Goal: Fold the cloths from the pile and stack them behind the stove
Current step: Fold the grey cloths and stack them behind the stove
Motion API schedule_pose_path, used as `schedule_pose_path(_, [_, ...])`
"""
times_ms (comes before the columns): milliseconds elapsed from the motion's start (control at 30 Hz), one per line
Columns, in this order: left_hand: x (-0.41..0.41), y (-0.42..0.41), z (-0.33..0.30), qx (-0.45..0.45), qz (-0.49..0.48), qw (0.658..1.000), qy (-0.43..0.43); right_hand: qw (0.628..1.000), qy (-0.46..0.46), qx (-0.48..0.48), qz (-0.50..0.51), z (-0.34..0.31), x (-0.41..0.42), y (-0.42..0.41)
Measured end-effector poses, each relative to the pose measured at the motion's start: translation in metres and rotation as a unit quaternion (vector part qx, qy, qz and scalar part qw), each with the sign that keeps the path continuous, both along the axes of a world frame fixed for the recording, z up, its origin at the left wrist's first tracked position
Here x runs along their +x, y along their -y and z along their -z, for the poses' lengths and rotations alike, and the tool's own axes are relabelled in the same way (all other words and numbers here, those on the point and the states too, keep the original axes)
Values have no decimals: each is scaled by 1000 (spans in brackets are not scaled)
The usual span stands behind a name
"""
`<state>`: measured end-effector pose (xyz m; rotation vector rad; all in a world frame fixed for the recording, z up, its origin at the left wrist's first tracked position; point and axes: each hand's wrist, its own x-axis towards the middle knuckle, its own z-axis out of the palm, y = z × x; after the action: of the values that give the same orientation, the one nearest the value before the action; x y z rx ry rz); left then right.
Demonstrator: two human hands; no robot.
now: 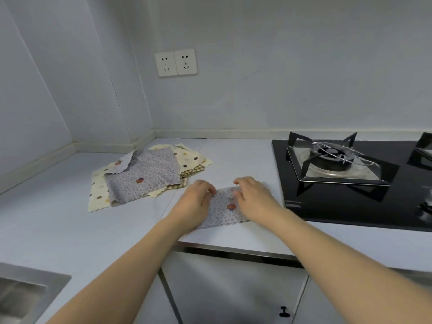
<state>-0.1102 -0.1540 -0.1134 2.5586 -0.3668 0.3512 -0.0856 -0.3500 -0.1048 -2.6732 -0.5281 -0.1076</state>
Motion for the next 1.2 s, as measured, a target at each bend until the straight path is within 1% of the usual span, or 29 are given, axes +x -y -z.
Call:
schedule_pose_path(67, [2,-5,14,99,5,994,-46,995,-41,-82,32,16,-1,3])
schedule_pose_path(133, [2,-12,20,193,7,975,-108,988,-63,-132,44,25,-2,9])
schedule_pose_path(200, [1,-17,17,232,7,961,-150,985,-80,-149,41,25,-2,10])
schedule_pose_path(267, [3,-18,10,254,9,952,-171,978,-109,-173,39,18,4,6])
schedule_pose_path(333, [9,-14,6,248,7,958,-142,969,-131,-203,42,7,13,0])
schedule_pose_path(400, [14,-7,5,204,-5,974,-94,974,-101,-197,50,2,22,-3])
schedule_pose_path(433, [15,-3,7,193,-7,977,-91,979,-79,-183,51,5,24,-4])
schedule_pose_path(500, [17,2,15,213,-5,970,-112,983,-64,-165,41,17,22,-2])
schedule_pose_path(567, [20,-1,20,233,-3,964,-126,983,-77,-162,35,26,22,5])
schedule_pose_path(700, [26,-28,23,234,-16,962,-143,983,-83,-160,41,27,30,14])
schedule_pose_path(867, [31,-37,28,229,-22,964,-136,984,-75,-154,54,32,33,8])
schedule_pose_path(967, [30,-34,29,216,-25,967,-130,986,-86,-126,67,30,32,9])
schedule_pose_path(1067, [27,-35,28,211,-21,970,-117,985,-87,-126,75,29,26,7])
schedule_pose_path(1133, [22,-35,22,182,-22,976,-117,982,-93,-141,83,27,20,7])
schedule_pose_path(1200, [18,-37,11,133,-43,979,-149,982,-82,-148,86,23,10,7])
